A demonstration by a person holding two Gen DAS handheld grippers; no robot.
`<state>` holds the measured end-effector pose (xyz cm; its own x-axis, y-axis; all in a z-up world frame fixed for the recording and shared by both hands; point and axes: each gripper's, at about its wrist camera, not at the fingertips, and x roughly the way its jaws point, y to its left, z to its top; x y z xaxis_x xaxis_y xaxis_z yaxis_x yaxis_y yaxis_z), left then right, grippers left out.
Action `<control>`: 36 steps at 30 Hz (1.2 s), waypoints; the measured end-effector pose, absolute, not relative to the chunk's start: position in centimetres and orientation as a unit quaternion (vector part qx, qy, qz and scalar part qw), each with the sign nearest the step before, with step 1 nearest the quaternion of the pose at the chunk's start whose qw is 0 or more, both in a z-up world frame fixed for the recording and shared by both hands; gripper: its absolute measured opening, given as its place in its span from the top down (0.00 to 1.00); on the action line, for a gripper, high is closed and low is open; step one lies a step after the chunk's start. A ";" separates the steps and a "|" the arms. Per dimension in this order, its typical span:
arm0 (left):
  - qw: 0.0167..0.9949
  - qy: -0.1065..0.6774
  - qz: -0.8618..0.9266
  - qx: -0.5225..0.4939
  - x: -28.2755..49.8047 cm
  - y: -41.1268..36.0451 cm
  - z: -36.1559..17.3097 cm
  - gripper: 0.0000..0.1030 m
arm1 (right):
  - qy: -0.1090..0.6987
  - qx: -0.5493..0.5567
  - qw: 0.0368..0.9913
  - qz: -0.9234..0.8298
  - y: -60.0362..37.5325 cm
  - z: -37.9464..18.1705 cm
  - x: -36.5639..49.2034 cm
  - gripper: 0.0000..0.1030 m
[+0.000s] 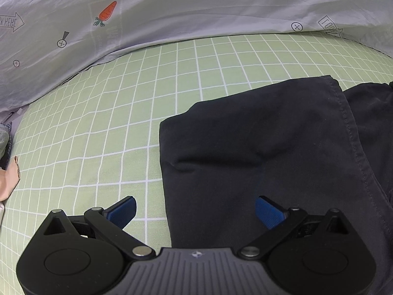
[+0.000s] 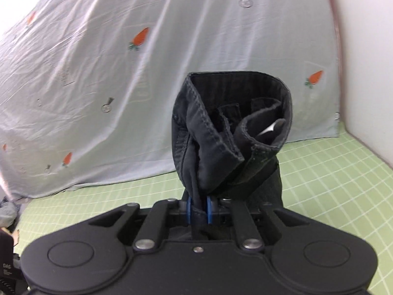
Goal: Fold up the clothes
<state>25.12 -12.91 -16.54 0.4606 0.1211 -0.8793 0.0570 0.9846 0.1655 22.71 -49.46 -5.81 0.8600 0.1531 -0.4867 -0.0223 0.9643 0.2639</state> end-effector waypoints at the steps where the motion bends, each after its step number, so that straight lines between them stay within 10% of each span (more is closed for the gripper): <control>1: 0.850 0.520 0.021 0.081 24.8 -12.6 -16.5 0.01 | 0.276 0.125 0.951 0.065 -47.9 -6.4 23.0 0.88; 11: 0.851 0.523 0.029 0.036 22.5 -10.7 -16.0 0.01 | 0.464 0.001 0.880 0.099 -37.0 -14.4 24.6 0.82; 16: 0.858 0.513 0.012 0.033 23.2 -11.4 -15.1 0.01 | 0.431 0.094 0.889 0.120 -39.9 -10.0 22.8 0.07; 27: 0.874 0.484 -0.045 0.017 27.0 -15.1 -11.9 0.03 | 0.434 0.039 0.885 -0.165 -49.3 -10.3 23.2 0.02; 36: 0.846 0.507 -0.145 -0.075 30.6 -19.0 -12.8 0.39 | 0.441 0.050 0.862 -0.245 -53.1 -12.3 23.2 0.01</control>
